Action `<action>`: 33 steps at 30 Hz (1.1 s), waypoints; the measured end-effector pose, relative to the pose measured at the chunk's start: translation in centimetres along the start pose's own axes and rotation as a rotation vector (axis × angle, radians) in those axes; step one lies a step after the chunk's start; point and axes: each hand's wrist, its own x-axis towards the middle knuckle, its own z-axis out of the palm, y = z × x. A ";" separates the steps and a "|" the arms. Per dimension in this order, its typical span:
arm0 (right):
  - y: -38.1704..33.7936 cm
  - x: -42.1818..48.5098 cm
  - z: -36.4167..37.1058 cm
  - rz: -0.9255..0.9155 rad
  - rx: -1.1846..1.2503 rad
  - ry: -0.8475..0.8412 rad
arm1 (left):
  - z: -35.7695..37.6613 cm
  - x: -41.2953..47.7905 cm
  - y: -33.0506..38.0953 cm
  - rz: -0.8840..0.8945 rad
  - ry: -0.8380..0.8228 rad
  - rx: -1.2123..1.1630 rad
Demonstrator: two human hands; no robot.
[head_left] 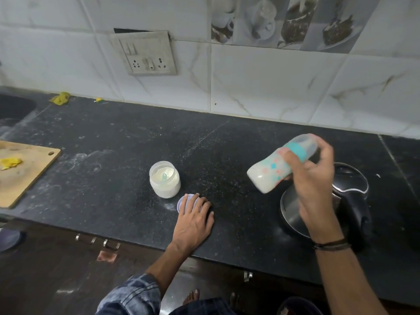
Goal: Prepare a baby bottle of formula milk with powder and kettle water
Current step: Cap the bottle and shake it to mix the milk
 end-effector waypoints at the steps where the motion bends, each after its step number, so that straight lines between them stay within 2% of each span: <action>1: -0.2 0.1 0.0 -0.015 0.060 0.069 | 0.0 0.0 0.1 -0.006 -0.003 0.000; 3: -0.4 0.2 0.1 -0.022 0.078 0.124 | 0.2 -0.1 0.1 -0.009 -0.005 0.007; 7: 0.6 -0.5 0.1 0.011 -0.056 -0.061 | 0.2 -0.2 -0.1 0.004 0.004 0.004; 11: -0.5 0.1 0.1 -0.025 0.100 0.127 | 0.2 -0.1 0.1 -0.009 0.006 0.009; 15: 0.1 -0.5 0.2 0.031 -0.072 -0.070 | 0.1 -0.2 -0.1 0.005 0.018 0.005; 19: -0.2 0.4 -0.1 -0.007 0.097 0.162 | 0.1 0.0 0.2 -0.003 0.009 0.011; 23: 0.1 0.3 0.0 -0.005 0.014 0.018 | 0.1 -0.1 0.0 0.006 0.012 0.005; 26: -0.3 1.0 -0.5 -0.062 0.118 0.134 | 0.2 0.0 0.1 -0.008 0.006 0.006; 27: -0.4 1.2 -0.4 -0.065 0.117 0.138 | 0.2 0.0 0.1 -0.006 0.004 0.010; 31: 0.3 0.4 0.0 -0.026 -0.018 -0.031 | 0.1 -0.1 0.0 0.005 0.009 0.006; 33: 0.0 0.3 0.3 -0.040 0.071 0.065 | 0.0 0.0 0.1 -0.004 0.004 0.004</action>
